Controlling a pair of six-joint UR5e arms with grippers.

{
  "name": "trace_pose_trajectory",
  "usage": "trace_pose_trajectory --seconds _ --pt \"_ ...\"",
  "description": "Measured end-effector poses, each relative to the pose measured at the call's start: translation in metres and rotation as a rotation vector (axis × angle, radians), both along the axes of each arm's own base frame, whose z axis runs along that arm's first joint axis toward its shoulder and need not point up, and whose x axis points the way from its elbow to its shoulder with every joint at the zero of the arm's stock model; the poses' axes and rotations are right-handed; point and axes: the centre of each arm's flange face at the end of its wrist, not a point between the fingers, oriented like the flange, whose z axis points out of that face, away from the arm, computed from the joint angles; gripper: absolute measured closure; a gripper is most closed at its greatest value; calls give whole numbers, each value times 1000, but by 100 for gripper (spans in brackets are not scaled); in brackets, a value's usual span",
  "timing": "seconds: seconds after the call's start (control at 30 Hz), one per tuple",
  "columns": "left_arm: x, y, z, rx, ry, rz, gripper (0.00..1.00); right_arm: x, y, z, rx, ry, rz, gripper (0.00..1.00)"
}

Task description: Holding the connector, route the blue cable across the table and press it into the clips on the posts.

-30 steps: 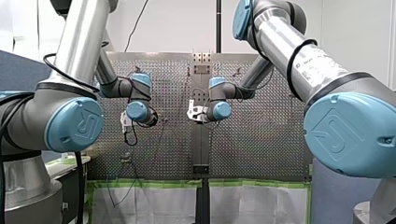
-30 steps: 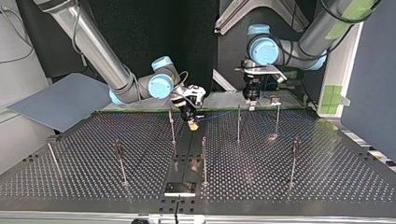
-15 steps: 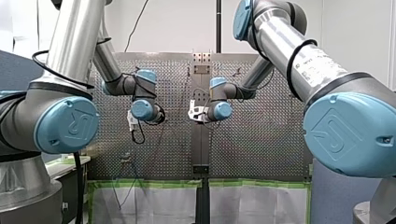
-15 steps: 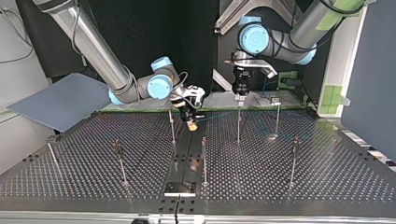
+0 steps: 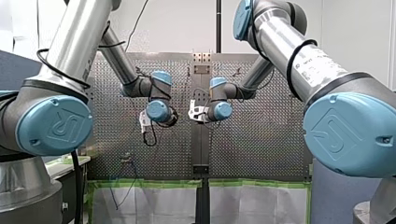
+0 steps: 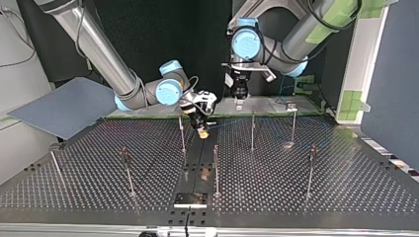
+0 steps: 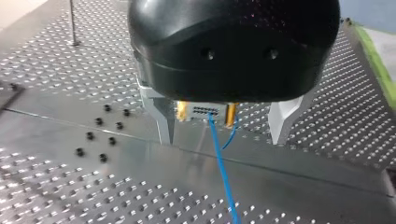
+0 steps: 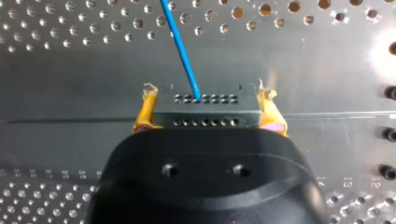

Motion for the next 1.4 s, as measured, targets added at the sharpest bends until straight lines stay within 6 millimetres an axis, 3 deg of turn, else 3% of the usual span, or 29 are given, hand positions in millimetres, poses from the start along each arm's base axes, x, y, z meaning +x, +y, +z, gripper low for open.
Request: trace_pose_trajectory --seconds 0.27,0.6,1.0,1.4 --pt "13 -20 -10 10 14 -10 0 0 0 0 -1 0 -1 100" --pt "46 -20 -18 18 15 49 0 1 1 -1 2 1 2 100" --pt "90 -23 6 -11 -46 69 0 0 0 -1 2 1 0 100" --pt "98 -22 -40 23 29 64 0 0 0 -1 2 1 0 100"
